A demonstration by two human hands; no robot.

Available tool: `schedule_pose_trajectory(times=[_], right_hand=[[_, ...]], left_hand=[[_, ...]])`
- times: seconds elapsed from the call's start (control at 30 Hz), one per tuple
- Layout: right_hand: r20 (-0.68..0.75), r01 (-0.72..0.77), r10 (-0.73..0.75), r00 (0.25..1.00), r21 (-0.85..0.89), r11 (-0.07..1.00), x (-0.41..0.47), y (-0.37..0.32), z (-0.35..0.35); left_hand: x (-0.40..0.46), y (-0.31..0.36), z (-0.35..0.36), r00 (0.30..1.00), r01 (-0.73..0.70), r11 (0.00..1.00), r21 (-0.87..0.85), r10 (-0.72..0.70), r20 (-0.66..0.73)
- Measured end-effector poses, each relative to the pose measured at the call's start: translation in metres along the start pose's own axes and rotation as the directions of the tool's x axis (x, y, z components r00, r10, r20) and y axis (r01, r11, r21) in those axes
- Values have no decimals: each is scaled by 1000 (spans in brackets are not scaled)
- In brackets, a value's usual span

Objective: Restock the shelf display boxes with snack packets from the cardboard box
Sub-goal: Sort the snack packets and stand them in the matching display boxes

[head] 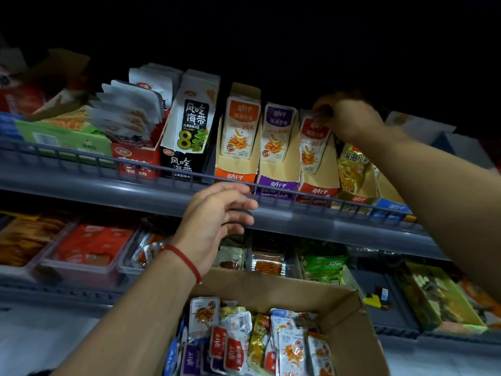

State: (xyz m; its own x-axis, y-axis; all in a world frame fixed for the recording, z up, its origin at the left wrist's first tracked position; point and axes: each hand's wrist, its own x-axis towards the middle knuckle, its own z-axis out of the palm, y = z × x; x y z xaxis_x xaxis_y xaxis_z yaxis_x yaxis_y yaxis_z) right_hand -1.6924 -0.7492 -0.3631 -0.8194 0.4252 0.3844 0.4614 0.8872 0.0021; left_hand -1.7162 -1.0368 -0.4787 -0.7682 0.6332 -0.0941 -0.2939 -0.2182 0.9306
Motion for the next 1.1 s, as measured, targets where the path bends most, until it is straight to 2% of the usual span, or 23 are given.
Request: schedule_pose_trajectory(times=[0.2, 0.3, 0.37, 0.47, 0.53, 0.63, 0.7, 0.77, 0.83, 0.9, 1.0, 1.1], right_hand=[[-170, 156, -181, 969, -148, 977, -23, 6, -8], [-265, 221, -249, 932, -131, 966, -50, 2, -14], [-296, 284, -296, 908, -85, 955, -80, -6, -15], [-254, 380, -371, 893, -14, 925, -137, -13, -5], [-192, 391, -371, 909, 77, 917, -174, -14, 12], [-100, 420, -409, 907, 166, 892, -222, -16, 44], [-15, 446, -455, 891, 219, 868, -249, -15, 66], [107, 413, -454, 885, 273, 869, -268, -11, 85], [207, 355, -428, 880, 312, 881, -276, -7, 98], [240, 344, -437, 867, 346, 873, -278, -3, 105], [258, 347, -453, 854, 366, 863, -278, 0, 108], [301, 328, -447, 842, 372, 868, -277, 3, 108]], left_hand=[[-5, -4, -2, 999, 38, 991, 131, -43, 32], [-9, -10, -5, 993, 91, 952, 293, -109, 45], [-12, -18, -7, 989, 102, 887, 450, -139, 50], [-13, -43, -12, 986, 89, 744, 662, -160, 48], [-9, -65, -19, 982, 71, 609, 790, -183, 53], [-4, -102, -32, 964, -23, 278, 960, -249, 95], [-5, -124, -38, 937, -63, 59, 996, -341, 79], [-6, -146, -44, 897, -110, -80, 991, -438, 64], [-8, -165, -47, 854, -162, -162, 973, -517, 56], [-11, -183, -47, 827, -174, -194, 965, -562, 36], [-16, -200, -46, 818, -212, -241, 947, -574, 37], [-19, -212, -48, 825, -170, -241, 956, -565, 5]])
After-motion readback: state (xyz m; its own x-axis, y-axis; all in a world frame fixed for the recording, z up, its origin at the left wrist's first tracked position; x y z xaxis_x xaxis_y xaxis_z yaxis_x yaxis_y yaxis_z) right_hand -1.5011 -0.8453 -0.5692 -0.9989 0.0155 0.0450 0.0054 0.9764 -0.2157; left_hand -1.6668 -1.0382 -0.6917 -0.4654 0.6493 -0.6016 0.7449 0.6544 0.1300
